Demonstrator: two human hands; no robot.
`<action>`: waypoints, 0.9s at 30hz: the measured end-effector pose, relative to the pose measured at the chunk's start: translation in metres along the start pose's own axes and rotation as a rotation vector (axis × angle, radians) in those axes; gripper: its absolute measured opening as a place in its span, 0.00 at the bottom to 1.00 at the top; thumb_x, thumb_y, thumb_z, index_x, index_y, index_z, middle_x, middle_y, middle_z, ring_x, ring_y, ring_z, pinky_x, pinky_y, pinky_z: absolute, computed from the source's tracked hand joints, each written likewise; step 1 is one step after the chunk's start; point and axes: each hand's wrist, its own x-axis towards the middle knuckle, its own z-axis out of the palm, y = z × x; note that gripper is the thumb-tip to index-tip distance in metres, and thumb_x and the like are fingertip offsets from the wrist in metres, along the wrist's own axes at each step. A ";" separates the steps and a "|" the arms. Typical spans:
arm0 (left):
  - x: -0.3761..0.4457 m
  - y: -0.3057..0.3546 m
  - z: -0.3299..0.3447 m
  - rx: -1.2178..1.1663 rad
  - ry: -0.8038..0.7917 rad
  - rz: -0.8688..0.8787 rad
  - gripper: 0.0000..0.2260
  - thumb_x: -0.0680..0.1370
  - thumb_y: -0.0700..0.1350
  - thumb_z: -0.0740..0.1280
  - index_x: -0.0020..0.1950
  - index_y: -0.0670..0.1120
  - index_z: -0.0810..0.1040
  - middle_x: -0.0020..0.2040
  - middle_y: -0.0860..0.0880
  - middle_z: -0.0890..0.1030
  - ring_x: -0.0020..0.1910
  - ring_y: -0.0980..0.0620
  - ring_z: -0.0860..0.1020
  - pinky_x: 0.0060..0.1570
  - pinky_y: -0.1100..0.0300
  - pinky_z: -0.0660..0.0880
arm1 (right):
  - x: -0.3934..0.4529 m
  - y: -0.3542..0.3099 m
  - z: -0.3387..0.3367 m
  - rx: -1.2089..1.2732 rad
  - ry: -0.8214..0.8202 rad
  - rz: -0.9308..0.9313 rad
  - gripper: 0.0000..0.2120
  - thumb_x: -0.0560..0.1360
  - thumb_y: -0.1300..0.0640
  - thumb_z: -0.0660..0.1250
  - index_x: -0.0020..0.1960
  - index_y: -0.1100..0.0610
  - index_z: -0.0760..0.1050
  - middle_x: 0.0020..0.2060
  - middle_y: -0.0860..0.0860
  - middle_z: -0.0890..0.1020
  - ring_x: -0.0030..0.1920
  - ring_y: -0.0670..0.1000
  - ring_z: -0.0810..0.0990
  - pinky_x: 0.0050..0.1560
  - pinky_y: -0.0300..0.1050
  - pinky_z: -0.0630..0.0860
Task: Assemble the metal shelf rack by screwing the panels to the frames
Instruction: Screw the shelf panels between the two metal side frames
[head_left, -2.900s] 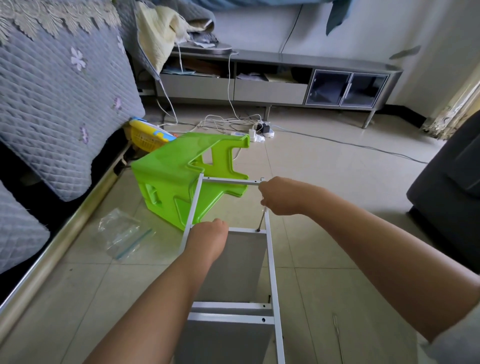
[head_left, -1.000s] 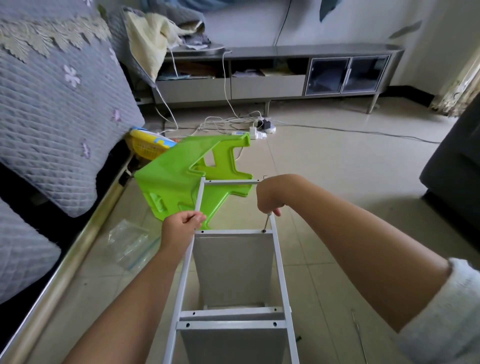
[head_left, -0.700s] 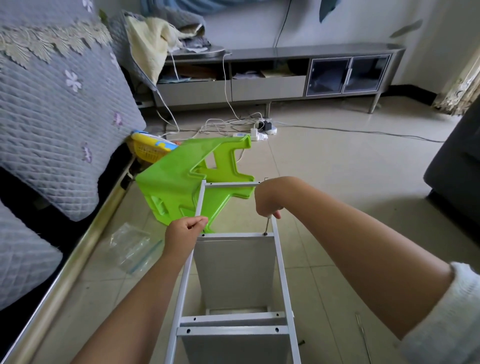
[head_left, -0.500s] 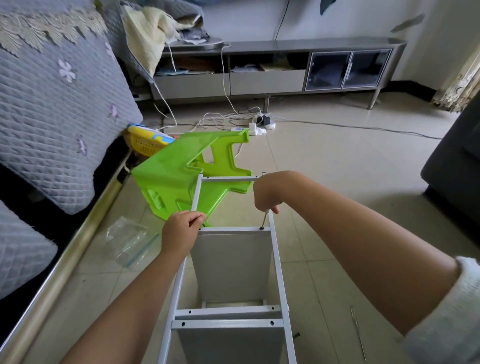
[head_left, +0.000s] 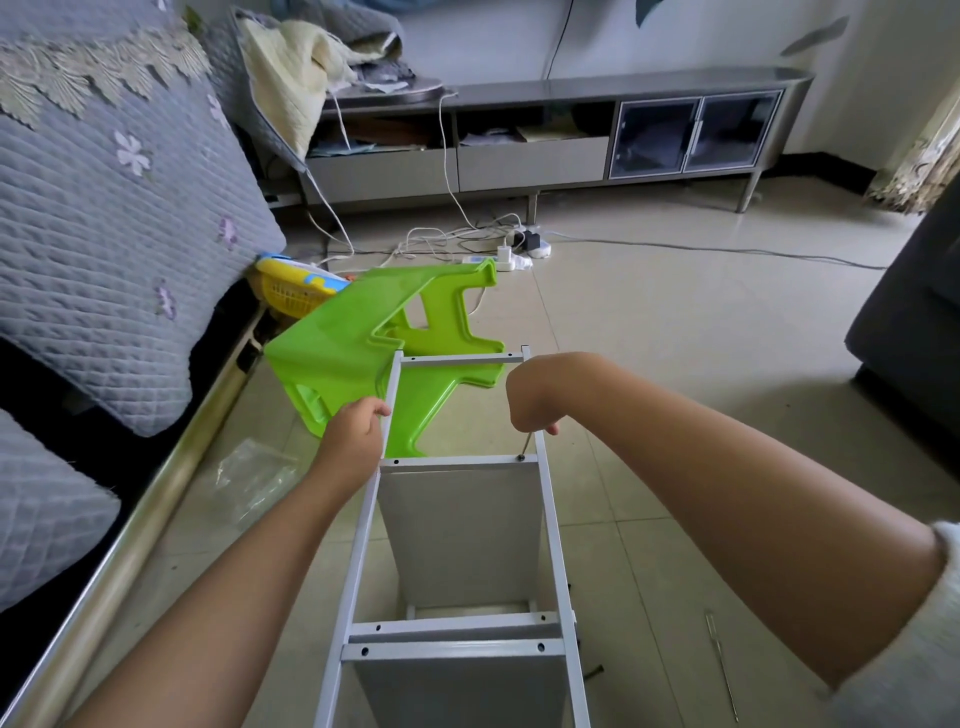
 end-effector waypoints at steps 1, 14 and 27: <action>-0.001 0.001 -0.004 0.064 -0.076 0.031 0.14 0.79 0.34 0.55 0.60 0.36 0.75 0.55 0.37 0.75 0.54 0.41 0.74 0.44 0.59 0.65 | -0.002 -0.001 0.000 -0.012 0.005 -0.008 0.13 0.77 0.65 0.54 0.49 0.60 0.77 0.57 0.56 0.80 0.50 0.54 0.76 0.60 0.47 0.71; 0.001 0.008 -0.003 1.121 -0.491 0.365 0.11 0.79 0.41 0.59 0.57 0.40 0.76 0.59 0.43 0.75 0.59 0.42 0.75 0.53 0.54 0.71 | -0.003 -0.010 -0.004 -0.101 -0.016 -0.017 0.15 0.77 0.65 0.54 0.58 0.56 0.74 0.62 0.58 0.75 0.63 0.57 0.73 0.65 0.51 0.70; 0.005 0.011 -0.013 0.850 -0.592 0.226 0.08 0.77 0.47 0.66 0.41 0.45 0.76 0.35 0.46 0.70 0.47 0.44 0.76 0.47 0.57 0.72 | 0.002 -0.011 -0.003 -0.139 -0.021 -0.022 0.11 0.76 0.66 0.53 0.44 0.53 0.69 0.60 0.59 0.76 0.60 0.57 0.75 0.64 0.51 0.71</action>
